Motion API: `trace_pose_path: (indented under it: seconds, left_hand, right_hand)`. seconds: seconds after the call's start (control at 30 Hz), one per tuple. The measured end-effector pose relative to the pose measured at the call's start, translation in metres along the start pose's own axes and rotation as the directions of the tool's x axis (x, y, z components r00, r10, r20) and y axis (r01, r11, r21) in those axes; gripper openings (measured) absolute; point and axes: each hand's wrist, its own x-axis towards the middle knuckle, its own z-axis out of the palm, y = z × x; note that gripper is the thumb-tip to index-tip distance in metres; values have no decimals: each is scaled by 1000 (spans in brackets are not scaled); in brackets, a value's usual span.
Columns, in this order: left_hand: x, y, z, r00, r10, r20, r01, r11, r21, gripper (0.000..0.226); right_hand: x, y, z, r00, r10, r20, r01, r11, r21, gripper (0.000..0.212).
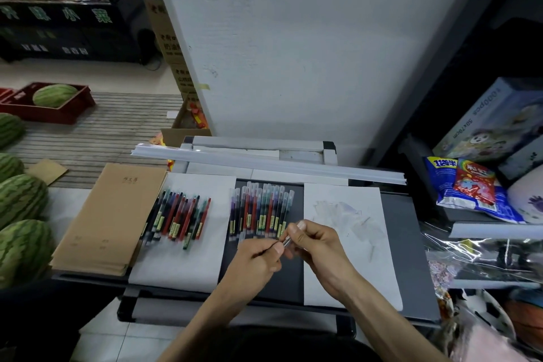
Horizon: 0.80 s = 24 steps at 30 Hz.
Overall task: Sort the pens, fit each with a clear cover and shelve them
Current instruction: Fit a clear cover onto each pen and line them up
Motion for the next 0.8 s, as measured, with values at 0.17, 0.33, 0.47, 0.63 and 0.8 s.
trace_pose_path:
  seconds: [0.17,0.33,0.47,0.63,0.8]
  left_hand:
    - [-1,-5,-9,985,-138,100,150,980,-130,32]
    - [15,-41,-9,990,-45,-137,93,925,369,30]
    - [21,-78,-19,948,-52,-314,237,774,587,36]
    - [25,-93,-24,936,-48,-350,284,691,665,18]
    - [34,-95,-24,931,-31,-363,287,675,680,15]
  right_hand:
    - [3,8,-6,991,111,73,-101,986,-130,44]
    - [13,24,-23,986,133,-100,-167,796,-581,33]
    - [11,38,-58,963,-45,-266,-245,264,-933,27]
    - [3,51,-98,914,-201,-353,-357,17,-934,42]
    - [2,70,-120,931,-137,-338,-343,-10,-939,33]
